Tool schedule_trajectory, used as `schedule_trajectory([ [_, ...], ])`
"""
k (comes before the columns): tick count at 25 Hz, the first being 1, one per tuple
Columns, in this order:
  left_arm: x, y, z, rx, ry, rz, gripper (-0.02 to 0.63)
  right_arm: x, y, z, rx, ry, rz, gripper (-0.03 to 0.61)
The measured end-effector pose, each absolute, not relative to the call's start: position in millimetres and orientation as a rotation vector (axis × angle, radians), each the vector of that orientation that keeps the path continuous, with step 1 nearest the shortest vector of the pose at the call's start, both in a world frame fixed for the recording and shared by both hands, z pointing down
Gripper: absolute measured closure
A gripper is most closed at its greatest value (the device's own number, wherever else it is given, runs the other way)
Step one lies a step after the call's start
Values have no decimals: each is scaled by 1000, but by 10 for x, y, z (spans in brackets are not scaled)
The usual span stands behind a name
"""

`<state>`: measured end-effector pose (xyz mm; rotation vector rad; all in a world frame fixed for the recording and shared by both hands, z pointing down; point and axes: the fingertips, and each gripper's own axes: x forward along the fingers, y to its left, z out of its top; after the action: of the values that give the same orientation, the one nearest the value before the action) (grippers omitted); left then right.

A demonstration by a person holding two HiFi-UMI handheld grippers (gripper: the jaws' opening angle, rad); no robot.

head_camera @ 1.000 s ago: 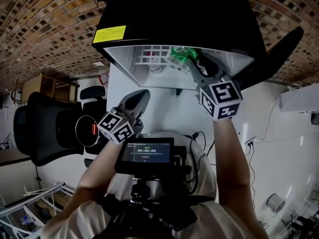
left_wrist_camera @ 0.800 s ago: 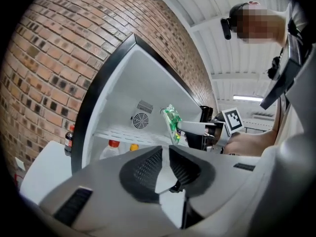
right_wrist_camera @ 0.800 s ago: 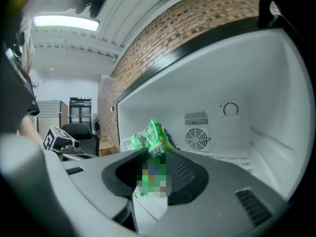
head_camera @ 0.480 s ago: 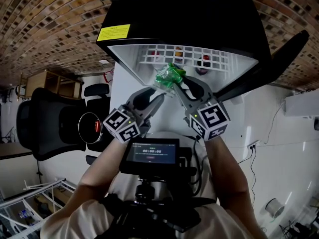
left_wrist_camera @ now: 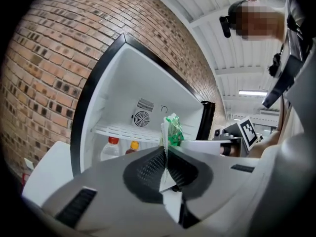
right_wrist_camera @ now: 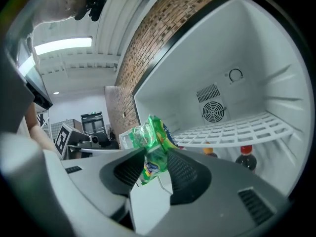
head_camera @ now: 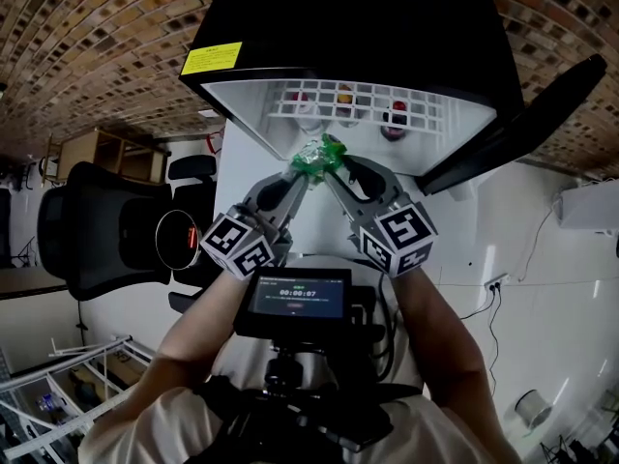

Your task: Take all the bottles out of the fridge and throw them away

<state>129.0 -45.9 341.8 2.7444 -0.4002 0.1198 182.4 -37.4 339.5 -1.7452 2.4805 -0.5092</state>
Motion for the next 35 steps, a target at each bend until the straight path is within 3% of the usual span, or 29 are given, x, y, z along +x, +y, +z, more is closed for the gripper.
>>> schedule_trajectory([
  [11, 1036, -499, 3703, 2740, -669, 251, 601, 1920, -93, 3724, -1689, 2523, -589, 416],
  [22, 227, -645, 4059, 2679, -877, 338, 601, 1299, -326, 3876, -1585, 2707, -598, 416],
  [32, -1355, -1155, 4311, 2528, -1073, 289, 601, 56, -856, 3955, -1489, 2852, -621, 446],
  [35, -1829, -1265, 4437, 2481, -1127, 277, 601, -336, -997, 4014, -1455, 2900, -611, 501],
])
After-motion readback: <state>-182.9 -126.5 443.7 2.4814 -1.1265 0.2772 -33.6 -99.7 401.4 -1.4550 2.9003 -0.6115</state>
